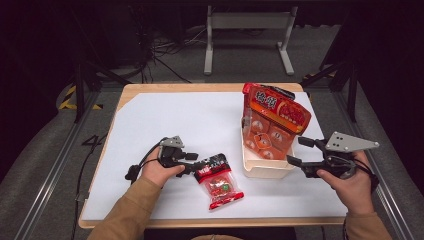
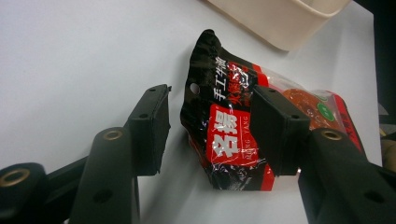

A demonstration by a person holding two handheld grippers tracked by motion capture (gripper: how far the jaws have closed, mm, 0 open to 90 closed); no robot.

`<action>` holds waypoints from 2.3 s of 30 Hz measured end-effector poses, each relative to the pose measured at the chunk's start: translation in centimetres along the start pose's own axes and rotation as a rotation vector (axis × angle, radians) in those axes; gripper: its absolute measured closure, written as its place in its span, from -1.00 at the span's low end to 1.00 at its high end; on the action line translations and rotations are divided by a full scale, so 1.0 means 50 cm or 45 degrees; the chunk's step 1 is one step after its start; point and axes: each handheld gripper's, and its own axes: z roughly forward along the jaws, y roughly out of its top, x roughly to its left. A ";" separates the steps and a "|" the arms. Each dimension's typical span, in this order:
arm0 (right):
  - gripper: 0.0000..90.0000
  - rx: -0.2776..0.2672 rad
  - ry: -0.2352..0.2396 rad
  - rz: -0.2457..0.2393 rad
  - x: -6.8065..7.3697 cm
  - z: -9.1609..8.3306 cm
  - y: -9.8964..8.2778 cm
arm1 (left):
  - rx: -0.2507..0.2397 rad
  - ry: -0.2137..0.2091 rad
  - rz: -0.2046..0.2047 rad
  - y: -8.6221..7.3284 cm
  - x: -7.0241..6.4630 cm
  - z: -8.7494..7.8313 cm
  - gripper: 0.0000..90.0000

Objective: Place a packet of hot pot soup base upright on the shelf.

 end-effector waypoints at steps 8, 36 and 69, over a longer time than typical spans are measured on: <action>-0.40 0.004 0.004 -0.008 0.000 0.001 -0.001 | 0.006 -0.022 -0.058 -0.006 0.004 0.011 0.02; -0.40 0.029 0.014 -0.006 -0.002 0.009 -0.006 | 0.139 -0.037 -0.006 -0.014 -0.006 0.025 0.60; -0.20 -0.017 -0.004 0.032 -0.017 -0.010 -0.006 | -0.039 -0.081 0.043 0.027 -0.044 -0.039 1.00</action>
